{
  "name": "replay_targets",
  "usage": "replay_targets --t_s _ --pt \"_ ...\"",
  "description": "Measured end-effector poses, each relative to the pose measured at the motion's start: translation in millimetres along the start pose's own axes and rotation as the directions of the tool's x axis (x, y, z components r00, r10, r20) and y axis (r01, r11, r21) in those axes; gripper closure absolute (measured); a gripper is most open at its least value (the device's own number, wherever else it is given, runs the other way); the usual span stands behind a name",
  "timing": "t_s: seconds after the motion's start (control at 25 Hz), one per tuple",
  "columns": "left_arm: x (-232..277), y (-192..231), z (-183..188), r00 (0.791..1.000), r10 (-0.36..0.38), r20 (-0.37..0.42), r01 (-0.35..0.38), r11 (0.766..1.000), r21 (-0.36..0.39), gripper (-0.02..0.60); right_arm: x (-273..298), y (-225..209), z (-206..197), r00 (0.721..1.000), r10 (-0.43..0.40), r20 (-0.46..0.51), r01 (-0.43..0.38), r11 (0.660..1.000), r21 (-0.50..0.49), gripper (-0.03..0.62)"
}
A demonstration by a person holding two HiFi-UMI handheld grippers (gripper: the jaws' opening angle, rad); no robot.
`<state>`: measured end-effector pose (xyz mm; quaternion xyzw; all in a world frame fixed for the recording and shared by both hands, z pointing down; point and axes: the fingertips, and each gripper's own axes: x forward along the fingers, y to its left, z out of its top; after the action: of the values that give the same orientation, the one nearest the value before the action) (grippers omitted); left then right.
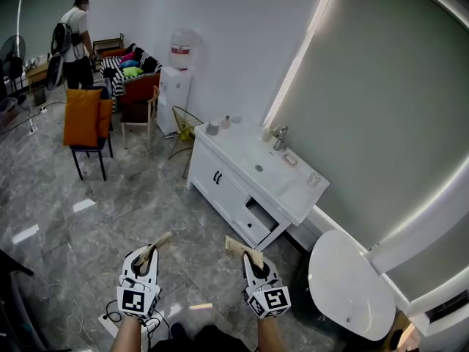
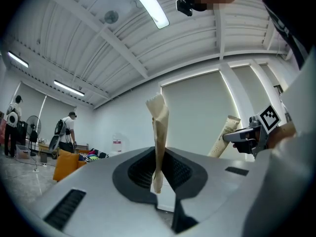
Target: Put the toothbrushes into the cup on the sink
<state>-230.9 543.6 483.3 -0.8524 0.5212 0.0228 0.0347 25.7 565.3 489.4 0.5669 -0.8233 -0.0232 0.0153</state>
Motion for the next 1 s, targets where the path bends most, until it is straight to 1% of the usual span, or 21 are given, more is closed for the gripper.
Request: replay_targets --t_s 0.28,0.6,0.88,1.0 --pt "-9.0 6.2 -1.7 0.999 -0.023 0.033 0.023 1.0 0.013 0.535 0.1 12.7 2.1 1.0 0.0 -0.005 0.0 1.0 0.003 0.546" --pt "2.7 12.7 -2.0 0.999 -0.019 0.041 0.019 1.0 0.0 0.535 16.5 6.7 -0.2 1.0 0.006 0.003 -0.006 1.0 -0.002 0.546" --pt "28.6 17.1 -8.3 0.999 -0.017 0.044 0.016 1.0 0.011 0.535 40.0 -11.3 -3.9 1.0 0.013 0.01 -0.013 1.0 -0.009 0.546" --pt "49.3 18.9 -9.8 0.999 -0.012 0.048 0.012 1.0 0.007 0.535 56.8 -27.7 -9.1 1.0 0.011 0.013 -0.011 1.0 -0.001 0.546"
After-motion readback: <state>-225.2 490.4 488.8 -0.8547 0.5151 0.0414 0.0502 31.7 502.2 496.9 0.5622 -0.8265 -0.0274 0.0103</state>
